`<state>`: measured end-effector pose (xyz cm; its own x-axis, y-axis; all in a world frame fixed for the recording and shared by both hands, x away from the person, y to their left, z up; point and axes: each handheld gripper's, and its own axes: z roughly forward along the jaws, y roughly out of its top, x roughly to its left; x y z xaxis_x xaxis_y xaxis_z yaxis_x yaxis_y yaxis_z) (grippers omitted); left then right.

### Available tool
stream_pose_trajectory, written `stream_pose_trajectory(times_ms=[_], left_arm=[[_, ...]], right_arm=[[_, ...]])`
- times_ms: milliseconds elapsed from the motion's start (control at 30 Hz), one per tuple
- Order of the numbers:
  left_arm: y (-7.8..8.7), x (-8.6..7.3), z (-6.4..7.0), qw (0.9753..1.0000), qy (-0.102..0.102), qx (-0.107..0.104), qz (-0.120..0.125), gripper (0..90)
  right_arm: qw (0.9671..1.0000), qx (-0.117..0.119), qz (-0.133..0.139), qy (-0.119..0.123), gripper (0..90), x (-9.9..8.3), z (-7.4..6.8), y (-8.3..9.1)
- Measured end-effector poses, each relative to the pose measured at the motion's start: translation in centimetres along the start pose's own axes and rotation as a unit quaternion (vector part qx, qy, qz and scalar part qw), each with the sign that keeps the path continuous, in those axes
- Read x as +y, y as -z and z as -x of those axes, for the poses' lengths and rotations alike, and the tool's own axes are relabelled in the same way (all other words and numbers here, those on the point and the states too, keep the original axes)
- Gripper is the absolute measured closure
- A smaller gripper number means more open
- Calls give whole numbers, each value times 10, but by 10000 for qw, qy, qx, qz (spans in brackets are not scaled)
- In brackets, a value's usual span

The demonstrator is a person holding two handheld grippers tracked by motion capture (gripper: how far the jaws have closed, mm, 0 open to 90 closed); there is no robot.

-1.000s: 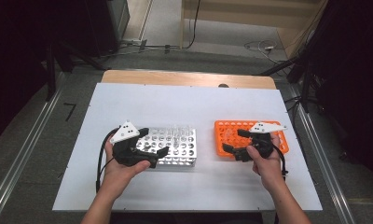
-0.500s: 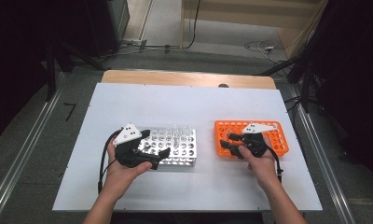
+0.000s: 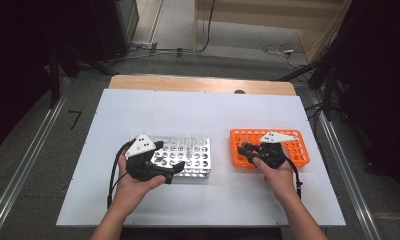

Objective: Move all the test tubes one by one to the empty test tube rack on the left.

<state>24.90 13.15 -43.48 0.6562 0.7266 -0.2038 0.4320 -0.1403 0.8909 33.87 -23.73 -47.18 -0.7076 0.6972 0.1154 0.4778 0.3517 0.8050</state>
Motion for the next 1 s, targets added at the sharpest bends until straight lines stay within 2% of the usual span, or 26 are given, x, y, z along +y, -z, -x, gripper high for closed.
stream_pose_trajectory(times_ms=[500, 533, 633, 1000], left_arm=[[-1, 0, 2, 10000, -11, 17, -15, 0], [-1, 0, 2, 10000, -12, 20, -16, 0], [-1, 0, 2, 10000, -2, 22, -12, 0], [1, 1, 2, 10000, -6, 27, 15, 0]], right_arm=[[9995, -306, 72, 75, 668, 3, -15, -10], [9991, -398, 90, 121, 690, 2, -17, -12], [9987, -472, 132, 116, 729, 1, -17, -12], [9987, -411, 307, 71, 734, 2, -13, -4]])
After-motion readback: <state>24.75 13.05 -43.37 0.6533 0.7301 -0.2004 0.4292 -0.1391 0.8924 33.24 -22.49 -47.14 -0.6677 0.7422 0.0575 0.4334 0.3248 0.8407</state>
